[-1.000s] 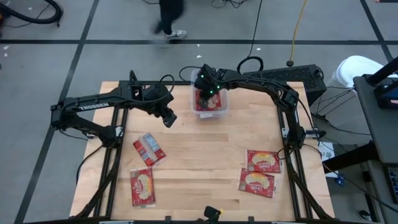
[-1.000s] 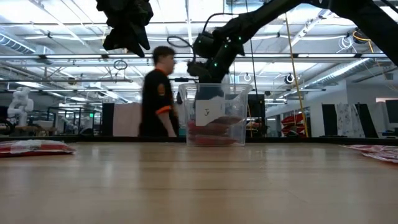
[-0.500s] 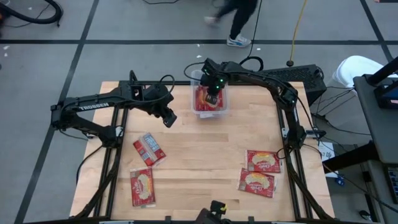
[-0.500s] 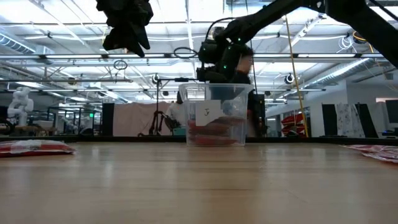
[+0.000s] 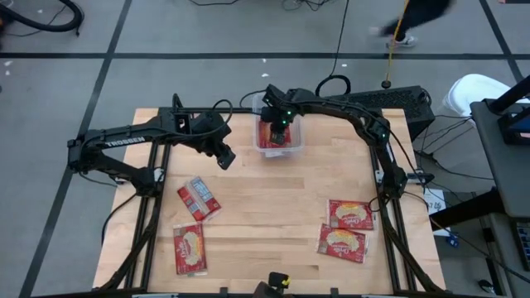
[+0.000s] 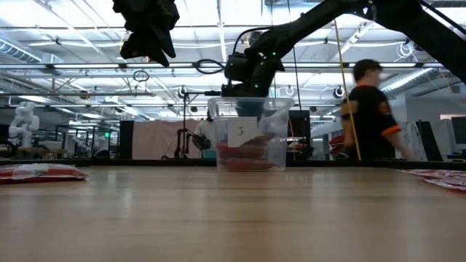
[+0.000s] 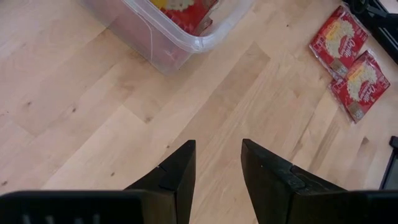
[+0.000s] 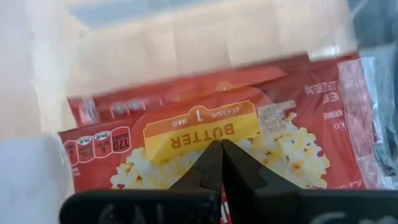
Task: Sort popcorn bags into baskets
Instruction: Put the red popcorn bag into the transparent container
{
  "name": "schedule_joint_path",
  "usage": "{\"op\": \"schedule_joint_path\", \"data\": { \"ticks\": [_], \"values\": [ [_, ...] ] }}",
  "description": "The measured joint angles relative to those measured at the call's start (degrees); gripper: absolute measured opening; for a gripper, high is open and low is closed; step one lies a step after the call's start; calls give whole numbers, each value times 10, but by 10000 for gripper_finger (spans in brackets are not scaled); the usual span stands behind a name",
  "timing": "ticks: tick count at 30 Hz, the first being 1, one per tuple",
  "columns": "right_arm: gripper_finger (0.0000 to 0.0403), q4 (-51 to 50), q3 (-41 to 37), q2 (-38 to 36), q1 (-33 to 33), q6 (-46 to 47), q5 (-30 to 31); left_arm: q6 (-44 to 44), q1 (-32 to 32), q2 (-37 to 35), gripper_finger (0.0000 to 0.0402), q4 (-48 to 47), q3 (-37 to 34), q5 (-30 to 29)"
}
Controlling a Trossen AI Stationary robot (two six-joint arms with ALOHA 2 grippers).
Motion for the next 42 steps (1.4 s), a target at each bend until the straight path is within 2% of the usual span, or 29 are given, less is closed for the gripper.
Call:
{"op": "schedule_joint_path", "data": {
  "ticks": [7,13,26,35,42],
  "values": [
    [0,68,0,2,3,57,-8,3,0,0,131,0,0,-4],
    [0,66,-1,-3,3,91,-8,2,0,0,131,0,0,-6],
    [0,58,-1,-119,15,222,-6,35,0,0,131,0,0,-21],
    [0,-55,-1,-178,92,291,-7,80,-1,0,131,-4,0,-22],
    [0,-153,-1,-216,188,408,-4,111,-13,0,131,-9,0,-22]
  ]
}}
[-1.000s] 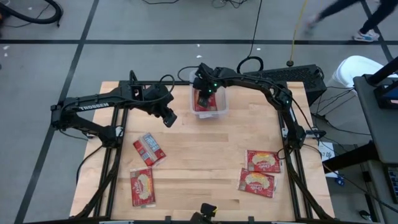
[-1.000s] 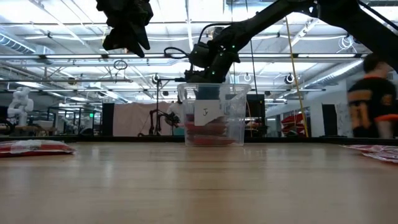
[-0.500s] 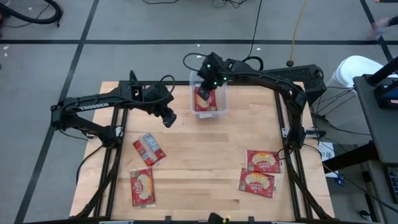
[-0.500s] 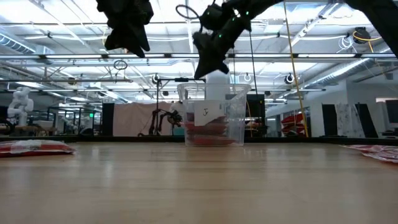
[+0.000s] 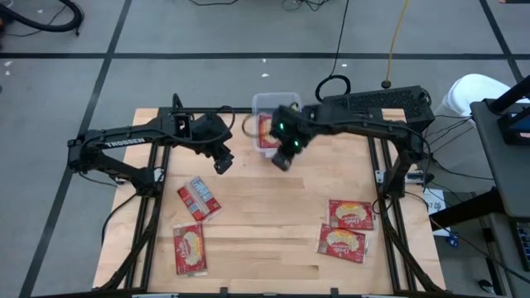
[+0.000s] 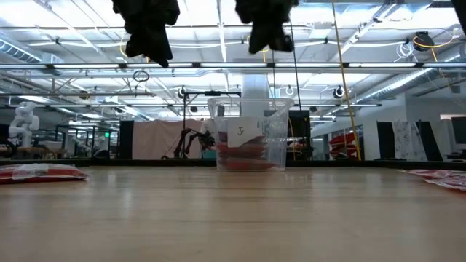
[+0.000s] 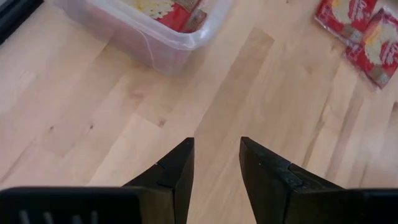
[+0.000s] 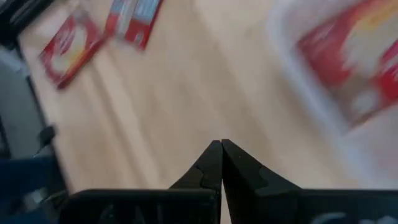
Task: Sort popcorn bags into baskets
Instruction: Put the red popcorn bag into the transparent container
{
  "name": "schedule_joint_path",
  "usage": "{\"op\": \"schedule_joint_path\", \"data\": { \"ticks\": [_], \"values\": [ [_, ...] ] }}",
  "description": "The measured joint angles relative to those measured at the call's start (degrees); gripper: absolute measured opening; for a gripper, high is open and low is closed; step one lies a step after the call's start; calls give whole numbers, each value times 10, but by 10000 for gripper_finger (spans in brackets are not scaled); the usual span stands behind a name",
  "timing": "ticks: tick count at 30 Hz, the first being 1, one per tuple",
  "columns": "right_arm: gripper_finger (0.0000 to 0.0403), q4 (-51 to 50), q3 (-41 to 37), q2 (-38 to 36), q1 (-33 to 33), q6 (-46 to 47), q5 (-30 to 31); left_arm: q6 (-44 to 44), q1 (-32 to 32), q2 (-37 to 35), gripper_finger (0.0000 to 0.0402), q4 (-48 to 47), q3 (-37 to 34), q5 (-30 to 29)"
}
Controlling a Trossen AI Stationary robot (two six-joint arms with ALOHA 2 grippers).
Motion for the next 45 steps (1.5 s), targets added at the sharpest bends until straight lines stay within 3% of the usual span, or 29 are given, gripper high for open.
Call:
{"op": "schedule_joint_path", "data": {
  "ticks": [7,13,16,25,28,30,36,41,45],
  "values": [
    [0,-106,-2,-31,134,175,2,13,-11,-4,131,-52,0,20],
    [0,-78,-43,-46,225,287,21,34,-30,-4,131,-121,0,16],
    [0,-51,-71,-47,247,314,29,-1,-36,-5,131,-132,-25,25],
    [0,11,-145,-47,272,332,27,-201,-68,-4,131,-190,-160,66],
    [0,19,-159,-47,278,327,28,-223,-98,-4,137,-199,-193,95],
    [0,21,-167,-49,283,321,29,-229,-125,-4,149,-191,-207,107],
    [0,36,-195,-60,300,303,29,-315,-202,-4,216,-186,-220,52],
    [0,72,-227,-86,316,292,28,-370,-225,-4,265,-134,-229,110],
    [0,123,-280,-119,325,295,30,-424,-260,-4,279,-78,-229,92]
  ]
}}
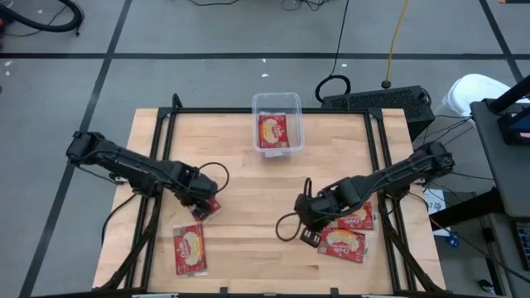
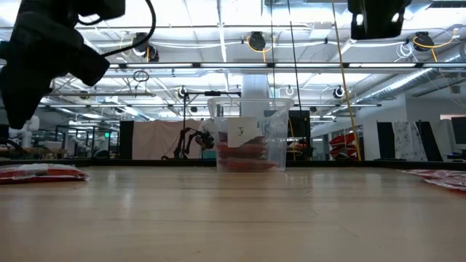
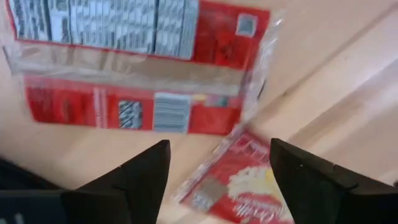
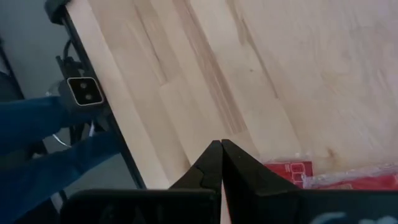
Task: Sort popcorn bags into baskets
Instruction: Put the red popcorn bag into the transparent container
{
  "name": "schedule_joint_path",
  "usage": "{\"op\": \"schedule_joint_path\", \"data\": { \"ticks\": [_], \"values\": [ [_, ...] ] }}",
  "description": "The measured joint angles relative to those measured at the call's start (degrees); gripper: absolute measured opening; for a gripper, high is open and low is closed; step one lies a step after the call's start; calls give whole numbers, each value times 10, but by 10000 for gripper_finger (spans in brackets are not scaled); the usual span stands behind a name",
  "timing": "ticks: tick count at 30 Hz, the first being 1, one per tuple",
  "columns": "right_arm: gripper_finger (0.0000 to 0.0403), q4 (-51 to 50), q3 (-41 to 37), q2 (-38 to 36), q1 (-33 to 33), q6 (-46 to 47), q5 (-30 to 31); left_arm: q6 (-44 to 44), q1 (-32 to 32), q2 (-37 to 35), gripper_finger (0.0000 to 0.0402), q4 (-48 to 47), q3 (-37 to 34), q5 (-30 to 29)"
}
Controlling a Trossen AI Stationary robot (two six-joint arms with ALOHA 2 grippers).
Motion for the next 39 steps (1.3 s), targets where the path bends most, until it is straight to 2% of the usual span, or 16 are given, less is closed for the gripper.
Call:
{"op": "schedule_joint_path", "data": {
  "ticks": [4,13,19,25,27,32,35,39],
  "values": [
    [0,71,-71,-38,7,20,0,-60,-18,13,273,6,-2,-46],
    [0,202,-202,-135,23,132,-2,-86,-16,53,224,99,-47,-81],
    [0,206,-220,-177,48,168,47,-86,-17,91,197,262,-81,-82],
    [0,205,-221,-179,52,168,63,-52,-16,109,166,476,-81,-108],
    [0,205,-221,-177,52,169,70,-47,-16,107,156,506,-64,-115],
    [0,207,-221,-176,52,196,131,-16,-16,105,131,451,-12,-121],
    [0,223,-221,-176,52,212,166,4,-16,104,115,368,18,-121],
    [18,317,-242,-166,30,233,170,-15,-14,104,100,244,37,-120]
  ]
}}
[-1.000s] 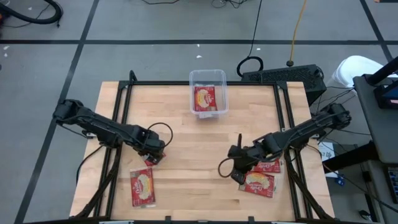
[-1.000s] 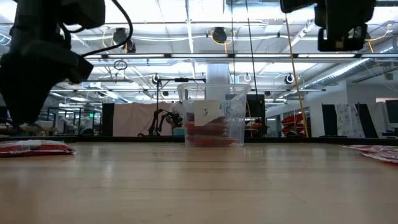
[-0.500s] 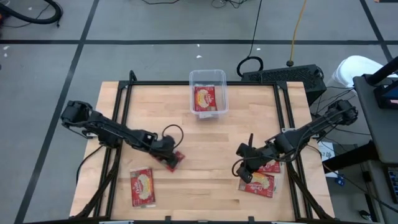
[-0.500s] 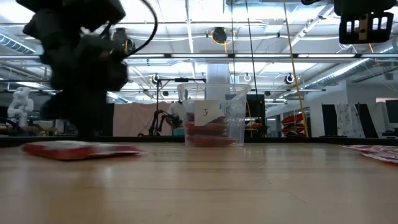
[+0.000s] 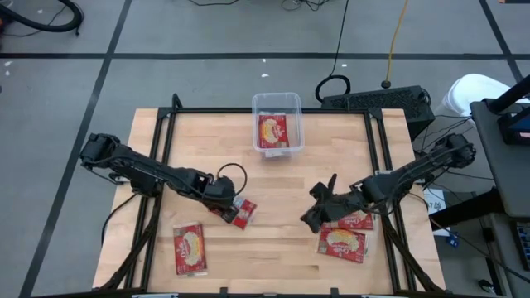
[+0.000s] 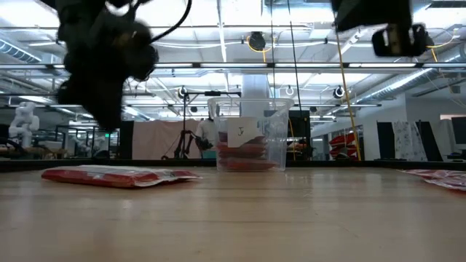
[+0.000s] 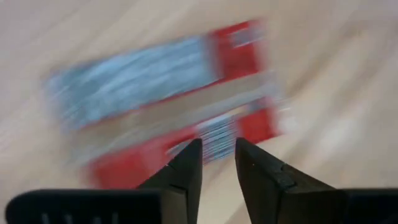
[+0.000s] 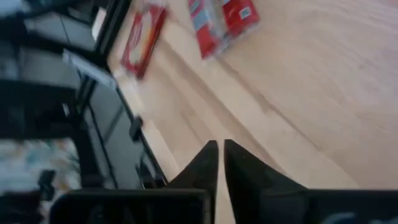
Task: Sort popcorn bags into baskets
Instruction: Put the red popcorn bag into the transparent container
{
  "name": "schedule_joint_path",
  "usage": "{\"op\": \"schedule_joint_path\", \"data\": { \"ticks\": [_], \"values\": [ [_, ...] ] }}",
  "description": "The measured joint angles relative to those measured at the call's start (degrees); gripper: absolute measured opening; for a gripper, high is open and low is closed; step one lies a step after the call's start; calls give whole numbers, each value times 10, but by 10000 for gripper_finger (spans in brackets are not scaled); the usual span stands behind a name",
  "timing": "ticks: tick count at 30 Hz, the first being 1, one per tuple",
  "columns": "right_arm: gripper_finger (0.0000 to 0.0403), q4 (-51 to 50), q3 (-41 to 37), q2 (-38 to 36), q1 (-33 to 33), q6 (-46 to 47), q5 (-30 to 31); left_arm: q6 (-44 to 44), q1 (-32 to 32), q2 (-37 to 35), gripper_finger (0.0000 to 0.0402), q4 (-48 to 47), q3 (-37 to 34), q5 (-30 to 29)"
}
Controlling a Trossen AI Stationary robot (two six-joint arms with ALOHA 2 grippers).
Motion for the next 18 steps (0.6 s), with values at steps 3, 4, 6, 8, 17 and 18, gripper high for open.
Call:
{"op": "schedule_joint_path", "data": {
  "ticks": [3,4,6,8,17,18],
  "values": [
    [45,81,-24,26,-16,57,-5,-59,7,0,94,-121,-1,21],
    [55,105,-29,37,-19,75,-9,-63,8,0,93,-146,-1,26],
    [75,158,-33,63,-25,90,-22,-52,9,0,93,-169,-1,28],
    [91,200,-32,93,-30,96,-22,-27,9,0,93,-168,-5,23],
    [130,322,10,209,-42,129,7,4,48,50,92,-119,-48,28],
    [130,295,24,224,-44,129,6,5,49,57,92,-99,-52,35]
  ]
}}
